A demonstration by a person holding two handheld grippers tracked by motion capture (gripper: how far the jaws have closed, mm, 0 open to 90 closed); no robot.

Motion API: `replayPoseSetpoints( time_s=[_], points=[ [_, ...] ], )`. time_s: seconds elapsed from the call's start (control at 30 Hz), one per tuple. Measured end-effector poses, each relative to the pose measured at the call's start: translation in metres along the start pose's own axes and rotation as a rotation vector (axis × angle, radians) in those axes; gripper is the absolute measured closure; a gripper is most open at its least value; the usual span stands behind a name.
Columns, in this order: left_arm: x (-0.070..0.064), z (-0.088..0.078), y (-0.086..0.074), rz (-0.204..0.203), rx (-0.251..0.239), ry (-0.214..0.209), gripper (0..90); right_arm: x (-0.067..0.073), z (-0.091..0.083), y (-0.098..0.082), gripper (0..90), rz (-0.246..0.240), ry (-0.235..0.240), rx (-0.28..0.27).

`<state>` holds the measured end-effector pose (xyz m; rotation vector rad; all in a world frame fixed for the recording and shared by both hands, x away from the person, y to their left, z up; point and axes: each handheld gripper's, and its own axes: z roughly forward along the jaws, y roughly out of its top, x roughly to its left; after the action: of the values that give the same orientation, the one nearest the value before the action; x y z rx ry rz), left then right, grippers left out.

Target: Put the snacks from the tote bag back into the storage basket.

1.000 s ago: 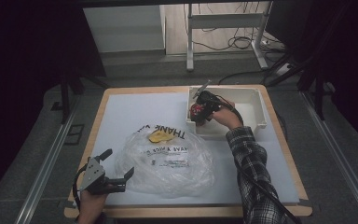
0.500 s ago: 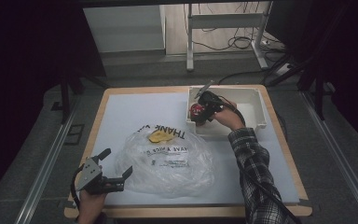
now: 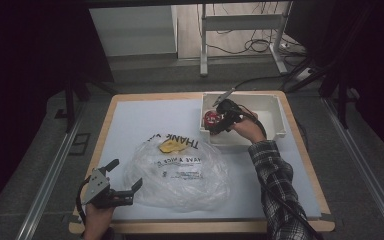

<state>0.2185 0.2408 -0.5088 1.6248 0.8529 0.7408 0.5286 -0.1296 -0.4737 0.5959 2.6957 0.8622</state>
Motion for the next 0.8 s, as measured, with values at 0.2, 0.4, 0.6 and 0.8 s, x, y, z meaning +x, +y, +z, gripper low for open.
replayPoseSetpoints(
  time_s=[0.2, 0.4, 0.6, 0.8],
  points=[
    [0.000, 0.000, 0.000, 0.003, 0.003, -0.001, 0.0, 0.003, -0.004, -0.004, 6.1, 0.011, -0.005, -0.017],
    [-0.001, 0.001, 0.000, 0.011, 0.009, -0.002, 0.0, 0.003, -0.007, -0.008, 4.4, 0.022, -0.005, -0.036],
    [-0.001, 0.001, 0.000, 0.014, 0.011, -0.001, 0.0, 0.005, -0.011, -0.013, 2.3, 0.046, -0.007, -0.062],
    [-0.002, 0.000, 0.000, 0.021, 0.004, 0.002, 0.0, 0.010, -0.014, -0.018, 1.6, 0.052, -0.001, -0.083]
  ],
)
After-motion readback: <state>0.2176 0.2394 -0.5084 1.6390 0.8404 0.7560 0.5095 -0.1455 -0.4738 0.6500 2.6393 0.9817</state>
